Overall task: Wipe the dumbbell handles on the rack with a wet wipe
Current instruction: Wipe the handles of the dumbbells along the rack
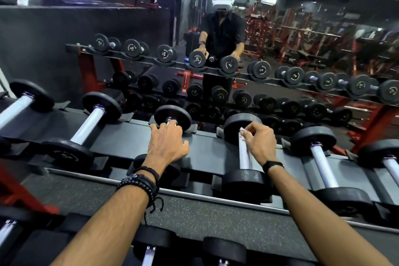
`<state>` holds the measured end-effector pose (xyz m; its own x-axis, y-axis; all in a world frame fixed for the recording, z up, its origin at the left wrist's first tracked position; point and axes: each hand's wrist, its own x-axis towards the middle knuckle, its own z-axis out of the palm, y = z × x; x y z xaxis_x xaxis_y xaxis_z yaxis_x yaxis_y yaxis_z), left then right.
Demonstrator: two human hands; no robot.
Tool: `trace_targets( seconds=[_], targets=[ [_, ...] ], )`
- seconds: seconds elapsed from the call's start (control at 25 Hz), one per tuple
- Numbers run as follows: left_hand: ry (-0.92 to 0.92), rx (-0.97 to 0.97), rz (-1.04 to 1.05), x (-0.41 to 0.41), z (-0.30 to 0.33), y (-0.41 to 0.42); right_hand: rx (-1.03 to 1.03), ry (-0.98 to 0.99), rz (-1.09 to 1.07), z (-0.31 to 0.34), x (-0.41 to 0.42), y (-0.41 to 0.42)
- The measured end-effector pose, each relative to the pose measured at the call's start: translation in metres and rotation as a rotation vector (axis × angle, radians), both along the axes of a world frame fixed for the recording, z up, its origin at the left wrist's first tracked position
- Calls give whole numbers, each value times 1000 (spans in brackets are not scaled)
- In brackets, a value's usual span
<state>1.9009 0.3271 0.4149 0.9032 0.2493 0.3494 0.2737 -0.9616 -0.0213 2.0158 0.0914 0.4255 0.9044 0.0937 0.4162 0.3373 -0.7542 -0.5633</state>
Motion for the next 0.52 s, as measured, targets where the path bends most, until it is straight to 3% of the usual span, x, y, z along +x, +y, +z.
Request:
trace_targets(
  seconds=[0.24,0.4,0.52],
  targets=[
    [-15,42,1,4,-5,-2,-130,337,268,-6,-38,-39],
    [13,37,-4,4,-5,-2,220,157,55,-2,-5,-20],
    [-26,-76,-12,3,-4,4,370,202,41,-12,3,-19]
  ],
)
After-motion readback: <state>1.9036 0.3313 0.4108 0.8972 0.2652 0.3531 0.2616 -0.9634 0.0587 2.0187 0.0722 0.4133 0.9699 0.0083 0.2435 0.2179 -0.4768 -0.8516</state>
